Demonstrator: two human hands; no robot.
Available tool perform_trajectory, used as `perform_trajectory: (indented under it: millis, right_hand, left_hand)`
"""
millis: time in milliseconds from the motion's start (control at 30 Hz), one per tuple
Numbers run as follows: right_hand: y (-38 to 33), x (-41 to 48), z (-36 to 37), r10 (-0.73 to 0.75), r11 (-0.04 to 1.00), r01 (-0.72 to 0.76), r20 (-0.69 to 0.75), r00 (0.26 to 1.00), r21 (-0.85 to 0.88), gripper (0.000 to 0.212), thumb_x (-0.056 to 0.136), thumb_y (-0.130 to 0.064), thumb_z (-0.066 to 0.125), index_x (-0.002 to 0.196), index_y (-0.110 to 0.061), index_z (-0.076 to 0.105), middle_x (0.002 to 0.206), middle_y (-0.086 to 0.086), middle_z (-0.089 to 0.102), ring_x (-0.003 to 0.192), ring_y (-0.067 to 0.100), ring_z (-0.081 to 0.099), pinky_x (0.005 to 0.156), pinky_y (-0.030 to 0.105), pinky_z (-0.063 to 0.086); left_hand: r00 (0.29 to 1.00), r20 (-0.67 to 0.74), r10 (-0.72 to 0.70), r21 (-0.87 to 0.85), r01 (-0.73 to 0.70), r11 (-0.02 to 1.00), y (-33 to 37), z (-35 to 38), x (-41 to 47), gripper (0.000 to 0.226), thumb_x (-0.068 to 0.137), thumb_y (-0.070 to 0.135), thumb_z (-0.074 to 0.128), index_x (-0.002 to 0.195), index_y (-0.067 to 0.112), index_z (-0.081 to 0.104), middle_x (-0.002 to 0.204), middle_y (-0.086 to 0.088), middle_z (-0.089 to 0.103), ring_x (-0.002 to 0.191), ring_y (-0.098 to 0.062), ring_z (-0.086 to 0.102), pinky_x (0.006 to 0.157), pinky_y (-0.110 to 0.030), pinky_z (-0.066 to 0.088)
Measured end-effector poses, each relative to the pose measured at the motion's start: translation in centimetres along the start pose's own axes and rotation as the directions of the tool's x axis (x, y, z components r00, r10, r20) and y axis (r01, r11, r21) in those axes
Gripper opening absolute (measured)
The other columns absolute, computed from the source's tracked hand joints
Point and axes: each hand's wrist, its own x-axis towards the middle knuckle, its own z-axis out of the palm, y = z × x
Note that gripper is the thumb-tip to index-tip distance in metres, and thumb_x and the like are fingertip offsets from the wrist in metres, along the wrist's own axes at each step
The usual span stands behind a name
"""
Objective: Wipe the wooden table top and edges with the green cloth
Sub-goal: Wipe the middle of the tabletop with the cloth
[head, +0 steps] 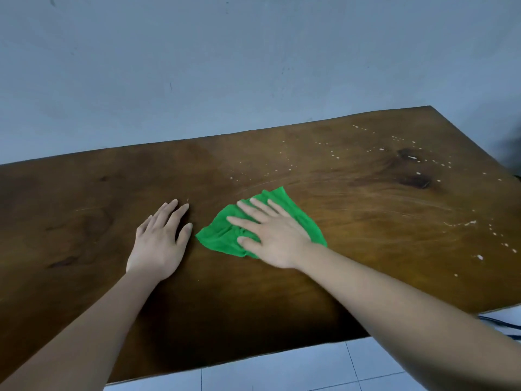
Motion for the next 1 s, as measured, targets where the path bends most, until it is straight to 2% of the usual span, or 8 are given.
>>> perform_trajectory:
  millis: [133,233,433,500,567,633,800,1000]
  right_hand:
    - [8.6,-0.7,-2.2,0.188,0.982,-0.188,-0.054,0.981,-0.012,0.065,0.108,-0.076,0.010,0.170,-0.057,0.009,0.182,-0.013,-0.009,0.169,0.015,-0.009,0.138,0.052,-0.002]
    - [15.3,-2.1,-4.1,0.356,0.934,-0.358,-0.099,0.929,-0.003,0.067,0.107,-0.077,0.011,0.171,-0.055,0.011,0.182,-0.011,-0.005,0.170,0.017,-0.003,0.137,0.048,-0.003]
    - [23.7,-3.3,-5.6,0.702,0.712,-0.689,-0.147,0.697,0.132,0.075,0.103,-0.074,0.014,0.174,-0.050,0.016,0.186,-0.006,0.005,0.171,0.020,0.001,0.138,0.049,0.002]
    - [23.6,-2.3,-5.7,0.752,0.658,-0.739,-0.140,0.644,0.143,0.072,0.107,-0.069,0.015,0.175,-0.047,0.013,0.186,-0.006,0.002,0.172,0.023,-0.002,0.137,0.051,-0.001]
    - [22.4,-0.9,-5.7,0.772,0.635,-0.759,-0.119,0.624,0.144,0.070,0.109,-0.066,0.015,0.176,-0.043,0.010,0.186,-0.006,-0.001,0.171,0.027,-0.006,0.137,0.053,-0.003]
    - [20.6,0.8,-5.6,0.747,0.665,-0.737,-0.114,0.655,0.123,0.071,0.110,-0.065,0.014,0.176,-0.041,0.009,0.185,-0.005,-0.003,0.171,0.028,-0.007,0.137,0.054,-0.003]
    - [12.7,6.7,-4.6,0.581,0.813,-0.580,-0.105,0.807,0.049,0.074,0.108,-0.068,0.009,0.176,-0.040,0.007,0.184,-0.005,-0.004,0.171,0.029,-0.007,0.137,0.056,-0.002]
    - [2.1,8.7,-2.2,0.223,0.974,-0.224,-0.042,0.974,-0.018,0.071,0.109,-0.069,0.009,0.175,-0.044,0.008,0.184,-0.009,-0.006,0.170,0.026,-0.010,0.137,0.055,-0.005]
  left_hand:
    - [1.000,0.011,-0.013,0.008,0.013,1.000,0.1,0.0,0.0,0.070,0.111,0.070,0.016,0.174,0.041,0.022,0.184,0.013,0.014,0.171,-0.011,0.005,0.138,-0.048,0.010]
    - [1.000,0.014,-0.018,0.007,0.018,1.000,0.2,0.0,0.0,0.070,0.110,0.070,0.016,0.174,0.041,0.023,0.184,0.013,0.014,0.171,-0.012,0.005,0.138,-0.049,0.010]
    - [1.000,0.014,-0.027,0.004,0.027,1.000,0.5,-0.3,-0.1,0.070,0.111,0.069,0.018,0.174,0.041,0.023,0.184,0.013,0.014,0.171,-0.013,0.006,0.138,-0.049,0.010]
    - [0.999,0.020,-0.033,0.004,0.033,0.999,0.5,-0.4,-0.1,0.070,0.110,0.069,0.017,0.174,0.041,0.022,0.184,0.013,0.013,0.171,-0.013,0.005,0.138,-0.048,0.009]
    - [0.999,0.027,-0.034,0.006,0.034,0.999,0.6,-0.4,-0.1,0.071,0.110,0.070,0.016,0.174,0.041,0.021,0.184,0.013,0.012,0.171,-0.013,0.005,0.138,-0.048,0.008]
    - [0.999,0.022,-0.030,0.006,0.030,1.000,0.6,-0.5,-0.1,0.070,0.110,0.069,0.017,0.174,0.041,0.022,0.184,0.012,0.013,0.171,-0.013,0.005,0.138,-0.048,0.008]
    - [1.000,0.013,-0.025,-0.001,0.025,1.000,0.7,-0.4,-0.3,0.068,0.112,0.066,0.018,0.174,0.040,0.025,0.184,0.012,0.016,0.171,-0.013,0.006,0.138,-0.047,0.008]
    - [1.000,0.003,-0.015,-0.018,0.015,1.000,0.3,-0.3,-0.2,0.070,0.112,0.069,0.010,0.174,0.041,0.025,0.184,0.013,0.016,0.171,-0.011,0.006,0.138,-0.047,0.009]
